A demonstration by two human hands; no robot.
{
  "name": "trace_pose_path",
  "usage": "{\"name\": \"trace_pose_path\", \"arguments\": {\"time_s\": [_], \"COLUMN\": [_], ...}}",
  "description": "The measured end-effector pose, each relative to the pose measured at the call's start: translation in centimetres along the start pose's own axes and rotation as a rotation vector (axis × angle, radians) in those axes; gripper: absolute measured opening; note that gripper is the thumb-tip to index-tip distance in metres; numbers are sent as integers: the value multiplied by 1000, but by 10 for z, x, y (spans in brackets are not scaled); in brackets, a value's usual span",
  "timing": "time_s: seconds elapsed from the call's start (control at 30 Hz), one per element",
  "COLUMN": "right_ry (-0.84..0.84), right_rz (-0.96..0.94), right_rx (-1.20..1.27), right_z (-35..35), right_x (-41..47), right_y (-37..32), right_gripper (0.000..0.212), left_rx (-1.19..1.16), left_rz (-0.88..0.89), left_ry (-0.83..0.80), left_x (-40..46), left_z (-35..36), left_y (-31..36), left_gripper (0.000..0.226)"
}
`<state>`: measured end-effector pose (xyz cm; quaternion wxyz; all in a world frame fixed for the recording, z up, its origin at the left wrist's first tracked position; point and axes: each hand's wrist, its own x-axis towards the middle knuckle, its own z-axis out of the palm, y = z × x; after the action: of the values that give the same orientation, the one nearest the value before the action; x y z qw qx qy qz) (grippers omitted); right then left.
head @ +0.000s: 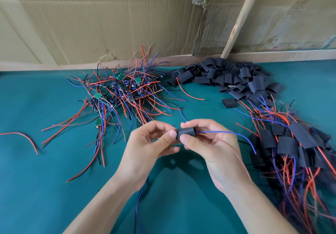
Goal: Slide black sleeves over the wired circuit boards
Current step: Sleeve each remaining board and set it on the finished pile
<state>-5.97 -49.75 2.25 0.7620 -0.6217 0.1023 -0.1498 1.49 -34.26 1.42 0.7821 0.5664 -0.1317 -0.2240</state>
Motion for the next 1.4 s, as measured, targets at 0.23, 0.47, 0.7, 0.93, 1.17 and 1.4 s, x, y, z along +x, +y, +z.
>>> {"name": "trace_pose_path", "arguments": {"time_s": [0.23, 0.47, 0.7, 0.93, 1.17, 1.4], "right_ry": [-54, -132, -93, 93, -73, 11], "right_rz": [136, 193, 258, 317, 240, 145], "right_rx": [287, 324, 274, 140, -787, -1700], "right_z": [-3, 2, 5, 14, -52, -99], "right_x": [3, 2, 2, 0, 15, 51], "right_y": [-3, 1, 0, -14, -85, -128], "right_gripper": [29, 25, 40, 9, 21, 42], "left_rx": [-64, 79, 273, 753, 913, 838], "left_rz": [-31, 77, 185, 519, 508, 335], "left_ry": [-93, -46, 34, 80, -196, -162], "left_x": [-1, 0, -1, -7, -13, -5], "left_z": [-2, -4, 3, 10, 15, 6], "left_y": [10, 11, -1, -8, -11, -8], "left_gripper": [17, 16, 19, 22, 15, 13]}}
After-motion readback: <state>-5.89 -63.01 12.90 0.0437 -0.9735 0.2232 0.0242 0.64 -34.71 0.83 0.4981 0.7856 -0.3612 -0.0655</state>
